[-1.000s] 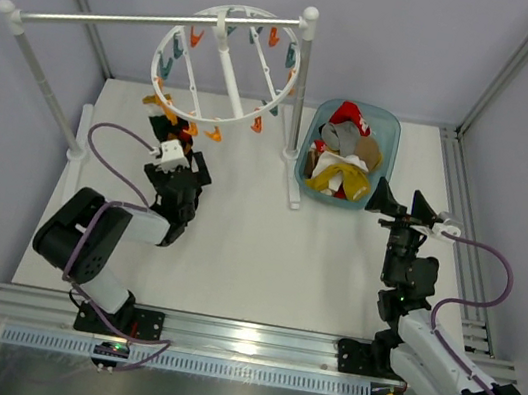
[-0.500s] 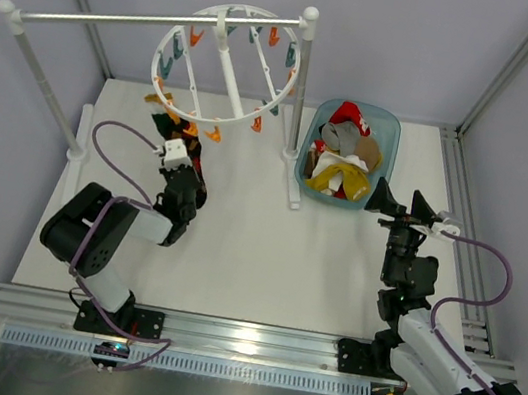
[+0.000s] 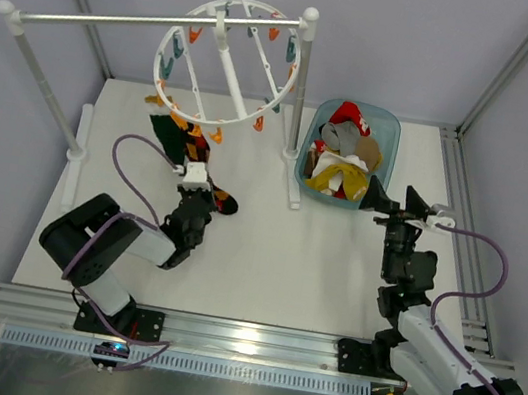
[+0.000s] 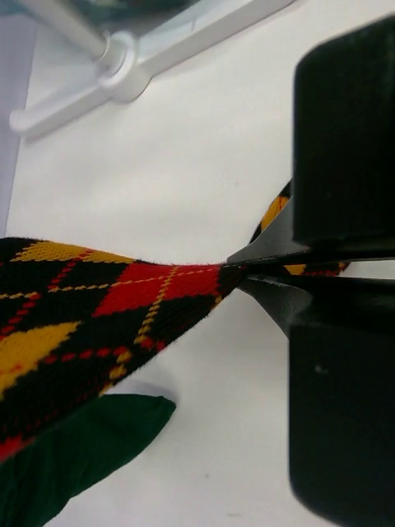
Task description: Remove the socks clipped to the hanger
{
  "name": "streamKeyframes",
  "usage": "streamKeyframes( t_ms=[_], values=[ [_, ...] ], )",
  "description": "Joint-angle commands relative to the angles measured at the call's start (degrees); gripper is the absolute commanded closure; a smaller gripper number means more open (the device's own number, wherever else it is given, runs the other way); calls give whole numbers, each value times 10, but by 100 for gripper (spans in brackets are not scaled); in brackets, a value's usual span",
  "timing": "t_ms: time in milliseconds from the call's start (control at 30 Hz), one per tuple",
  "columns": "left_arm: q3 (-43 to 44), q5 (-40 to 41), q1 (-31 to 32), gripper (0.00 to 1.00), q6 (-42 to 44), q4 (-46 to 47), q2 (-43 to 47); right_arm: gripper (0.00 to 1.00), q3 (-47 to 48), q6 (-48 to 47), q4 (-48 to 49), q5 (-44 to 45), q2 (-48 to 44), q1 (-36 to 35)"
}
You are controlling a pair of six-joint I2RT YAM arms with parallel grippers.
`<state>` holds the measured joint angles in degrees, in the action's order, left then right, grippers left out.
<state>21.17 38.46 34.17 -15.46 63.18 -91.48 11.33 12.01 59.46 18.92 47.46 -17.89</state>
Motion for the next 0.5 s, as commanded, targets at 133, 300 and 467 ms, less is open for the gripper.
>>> streamKeyframes(
  t_ms=[133,300,467],
  values=[
    [-26,48,120,100,67,90,44,0,106,-5,-56,-206,53,-5],
    [-18,75,183,100,99,123,23,0,159,-48,-101,-252,89,-50],
    [-1,107,258,100,151,145,-5,0,193,-105,-151,-267,92,-149]
  ],
)
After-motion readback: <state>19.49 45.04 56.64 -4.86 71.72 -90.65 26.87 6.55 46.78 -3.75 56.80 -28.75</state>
